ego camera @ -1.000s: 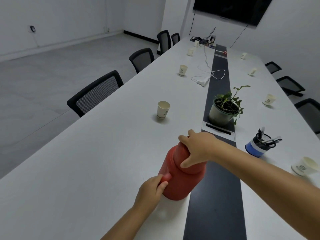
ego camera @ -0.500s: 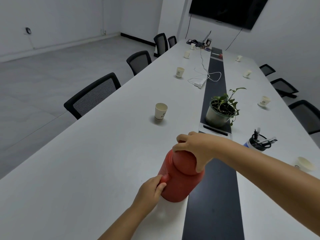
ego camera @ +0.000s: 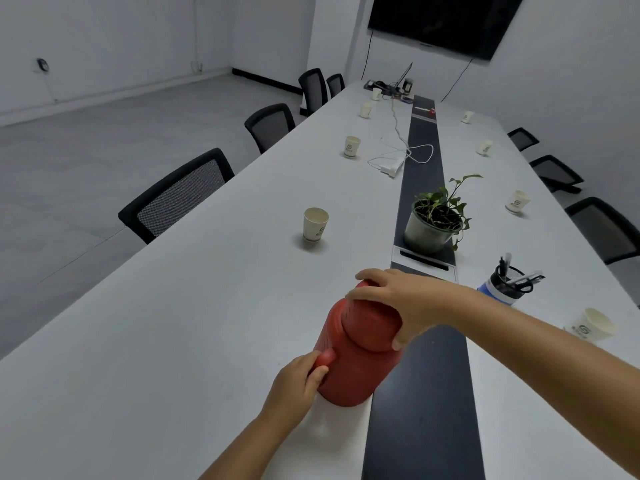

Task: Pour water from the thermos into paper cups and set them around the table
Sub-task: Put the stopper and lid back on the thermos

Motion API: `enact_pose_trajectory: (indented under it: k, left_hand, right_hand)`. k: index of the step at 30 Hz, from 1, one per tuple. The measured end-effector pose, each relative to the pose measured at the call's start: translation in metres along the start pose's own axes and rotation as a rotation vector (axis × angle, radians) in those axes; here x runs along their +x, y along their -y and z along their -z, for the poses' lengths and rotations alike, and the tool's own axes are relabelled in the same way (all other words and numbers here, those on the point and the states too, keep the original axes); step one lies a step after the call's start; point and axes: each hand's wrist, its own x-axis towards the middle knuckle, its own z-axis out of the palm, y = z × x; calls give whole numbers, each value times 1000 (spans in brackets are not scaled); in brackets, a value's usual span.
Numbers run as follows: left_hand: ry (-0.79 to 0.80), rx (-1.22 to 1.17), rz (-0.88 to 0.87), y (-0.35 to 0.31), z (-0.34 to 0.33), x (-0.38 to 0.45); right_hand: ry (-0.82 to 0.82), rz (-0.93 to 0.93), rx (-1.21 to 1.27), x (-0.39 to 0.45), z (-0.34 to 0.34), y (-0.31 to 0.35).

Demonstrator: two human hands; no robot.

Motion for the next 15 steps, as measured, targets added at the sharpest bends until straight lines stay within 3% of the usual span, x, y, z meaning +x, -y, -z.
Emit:
enact_pose_trajectory:
  k: [4, 9, 15]
  left_hand:
    - [-1, -26, 6, -1, -1, 0]
    - [1, -36, 3, -1, -4, -2]
    - [-9, -63, 7, -3, -3, -3]
  right_hand:
    - [1, 39, 67, 2, 2, -4]
    - [-12, 51, -62, 2, 3, -1]
    - [-115, -285, -114, 20, -1, 28]
